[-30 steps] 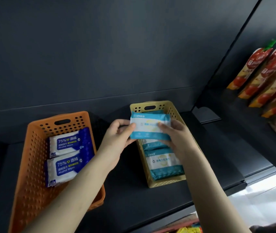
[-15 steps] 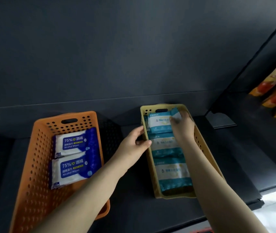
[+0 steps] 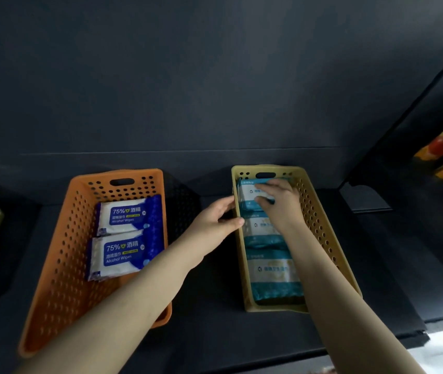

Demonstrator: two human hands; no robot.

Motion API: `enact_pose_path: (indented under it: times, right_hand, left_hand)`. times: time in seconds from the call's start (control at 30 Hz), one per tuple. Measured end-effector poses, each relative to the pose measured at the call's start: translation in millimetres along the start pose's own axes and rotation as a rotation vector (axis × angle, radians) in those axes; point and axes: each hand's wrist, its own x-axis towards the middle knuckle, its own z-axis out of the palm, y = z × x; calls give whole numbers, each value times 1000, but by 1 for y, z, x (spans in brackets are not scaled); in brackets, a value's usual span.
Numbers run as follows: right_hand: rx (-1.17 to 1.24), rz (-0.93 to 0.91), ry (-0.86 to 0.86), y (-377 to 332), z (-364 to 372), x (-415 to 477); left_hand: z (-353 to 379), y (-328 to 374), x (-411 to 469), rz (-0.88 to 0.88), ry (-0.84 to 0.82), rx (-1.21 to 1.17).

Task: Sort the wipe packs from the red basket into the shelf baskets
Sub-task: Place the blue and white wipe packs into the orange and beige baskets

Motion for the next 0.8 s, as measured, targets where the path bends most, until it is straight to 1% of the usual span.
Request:
enact_pose_path:
  times: [0.07,0.1,0.17,0.23,0.37,0.5,0.57,0.63,0.73,0.8]
  right_hand:
    - [-20,-30,-23,-2,3,1]
    - [-21,-17,-29,-3,1,1]
    - [-20,26,-12,-5,-9,-1]
    - [-13,30,25,-8,-28,-9]
    - [-75,9,146,-21,-70,-52]
    - [-34,-33,273,-48,-88,-138]
    - [-18,-43,327,-62,-84,-191]
    - [-6,-5,346,-72,-71,-247]
    - [27,106,324,-79,-37,-340]
    - [71,208,278,-78,-7,-402]
  left_hand:
    - [0,0,0,-8,2,-12]
    - [0,1,-1,-13,7,-9]
    - [-2,4,-4,-11,26,10]
    - [-7,11,-11,12,72,40]
    - [-30,35,-39,157,215,191]
    - [-47,42,-99,307,259,341]
    - [-48,32,-137,404,232,395]
    - [-46,10,-178,471,153,392]
    - [-43,-44,-243,480,-13,391]
    - [-44,-89,-281,421,-97,417]
